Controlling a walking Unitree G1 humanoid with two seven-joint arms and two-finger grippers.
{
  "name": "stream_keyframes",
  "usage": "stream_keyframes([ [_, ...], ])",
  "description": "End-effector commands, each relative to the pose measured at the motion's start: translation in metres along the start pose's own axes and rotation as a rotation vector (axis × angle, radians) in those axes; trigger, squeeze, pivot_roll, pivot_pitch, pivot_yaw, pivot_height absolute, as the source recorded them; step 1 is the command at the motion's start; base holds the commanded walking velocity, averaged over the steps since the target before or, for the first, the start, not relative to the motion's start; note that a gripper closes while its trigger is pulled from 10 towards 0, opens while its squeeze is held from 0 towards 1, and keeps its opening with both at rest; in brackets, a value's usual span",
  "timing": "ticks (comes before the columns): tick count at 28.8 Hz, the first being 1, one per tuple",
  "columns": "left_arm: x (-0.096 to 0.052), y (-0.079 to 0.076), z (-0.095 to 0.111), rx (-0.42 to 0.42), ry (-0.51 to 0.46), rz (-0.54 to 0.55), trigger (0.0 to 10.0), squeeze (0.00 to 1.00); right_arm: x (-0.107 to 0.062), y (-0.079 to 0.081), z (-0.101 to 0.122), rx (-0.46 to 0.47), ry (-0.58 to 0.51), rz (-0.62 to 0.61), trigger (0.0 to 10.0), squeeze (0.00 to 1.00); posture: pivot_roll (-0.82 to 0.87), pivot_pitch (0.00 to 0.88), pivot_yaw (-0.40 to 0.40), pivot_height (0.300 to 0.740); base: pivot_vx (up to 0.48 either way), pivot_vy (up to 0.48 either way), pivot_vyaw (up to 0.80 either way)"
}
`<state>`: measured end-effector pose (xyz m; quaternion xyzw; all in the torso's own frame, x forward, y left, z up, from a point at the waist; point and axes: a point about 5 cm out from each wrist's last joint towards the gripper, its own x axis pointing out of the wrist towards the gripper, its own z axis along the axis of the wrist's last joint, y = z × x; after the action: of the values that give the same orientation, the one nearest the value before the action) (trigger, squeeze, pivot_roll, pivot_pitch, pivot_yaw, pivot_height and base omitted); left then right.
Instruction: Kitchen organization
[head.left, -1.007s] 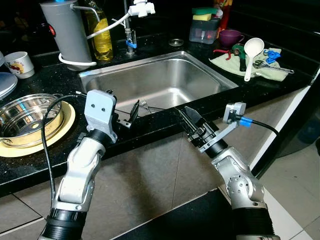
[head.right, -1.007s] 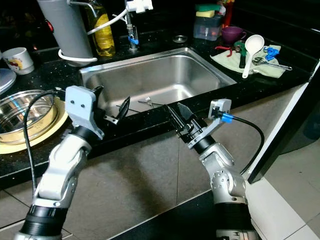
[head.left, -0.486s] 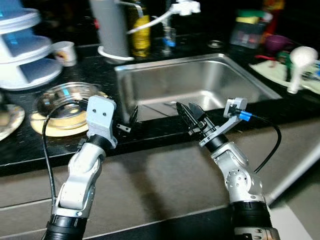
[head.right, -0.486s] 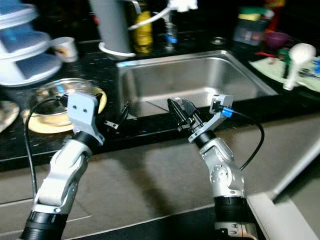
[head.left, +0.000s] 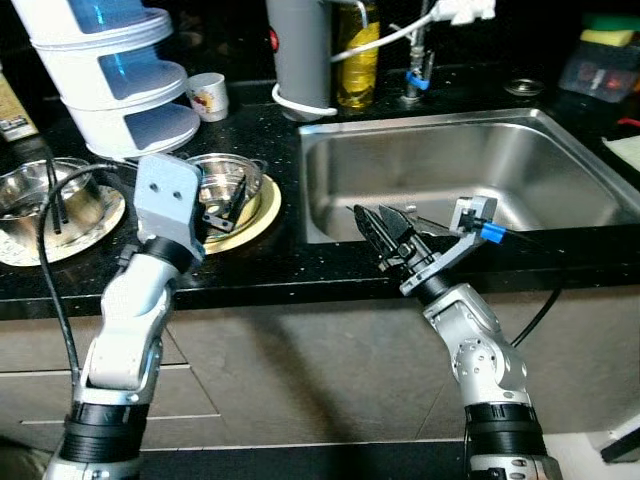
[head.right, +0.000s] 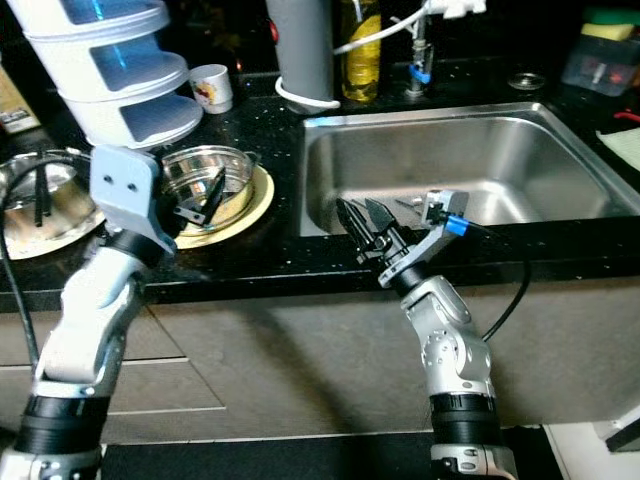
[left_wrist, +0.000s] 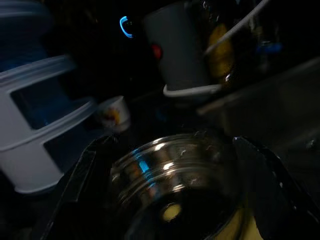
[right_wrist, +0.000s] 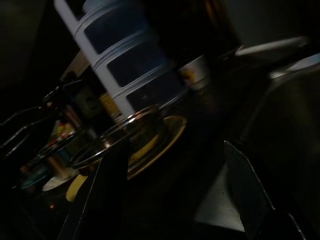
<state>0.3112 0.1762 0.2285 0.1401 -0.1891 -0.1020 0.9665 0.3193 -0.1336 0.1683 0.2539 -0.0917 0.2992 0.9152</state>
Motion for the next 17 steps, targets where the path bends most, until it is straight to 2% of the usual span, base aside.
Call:
stream_keyframes([
  [1,0.004,0.008,0.000,0.040,0.010,-0.050,10.0,0.00,0.004,0.004,0.001,-0.011,-0.007,0.005,10.0,0.00,0.05,0.000,0.019,0.740,0.000,0.000,0.00],
  [2,0.008,0.014,0.000,0.071,0.021,-0.099,10.0,0.00,0.004,0.003,0.002,-0.009,-0.011,-0.005,10.0,0.00,0.05,0.000,0.022,0.740,0.000,0.000,0.00],
  [4,0.010,0.018,0.000,0.084,0.027,-0.115,10.0,0.00,0.004,0.003,0.003,-0.007,-0.014,-0.006,10.0,0.00,0.05,0.000,0.022,0.740,0.000,0.000,0.00],
  [7,0.016,0.034,0.001,0.157,0.070,-0.178,10.0,0.00,0.004,0.005,0.006,-0.012,-0.020,0.011,10.0,0.00,0.04,0.000,0.026,0.740,0.000,0.000,0.00],
  [9,0.018,0.039,0.001,0.181,0.089,-0.212,10.0,0.00,0.004,0.007,0.006,-0.012,-0.022,0.023,10.0,0.00,0.04,0.000,0.025,0.740,0.000,0.000,0.00],
  [12,0.019,0.042,0.001,0.195,0.104,-0.243,10.0,0.00,0.004,0.008,0.007,-0.011,-0.023,0.035,10.0,0.00,0.04,0.000,0.025,0.740,0.000,0.000,0.00],
  [15,0.016,0.038,-0.006,0.183,0.183,-0.436,10.0,0.00,0.004,0.016,0.006,-0.005,-0.021,0.083,10.0,0.00,0.04,0.000,0.028,0.740,0.000,0.000,0.00],
  [16,0.016,0.038,-0.006,0.183,0.183,-0.436,10.0,0.00,0.004,0.016,0.006,-0.005,-0.021,0.083,10.0,0.00,0.04,0.000,0.028,0.740,0.000,0.000,0.00],
  [17,0.015,0.037,-0.009,0.183,0.207,-0.487,10.0,0.00,0.004,0.018,0.006,-0.006,-0.020,0.095,10.0,0.00,0.04,0.000,0.028,0.740,0.000,0.000,0.00],
])
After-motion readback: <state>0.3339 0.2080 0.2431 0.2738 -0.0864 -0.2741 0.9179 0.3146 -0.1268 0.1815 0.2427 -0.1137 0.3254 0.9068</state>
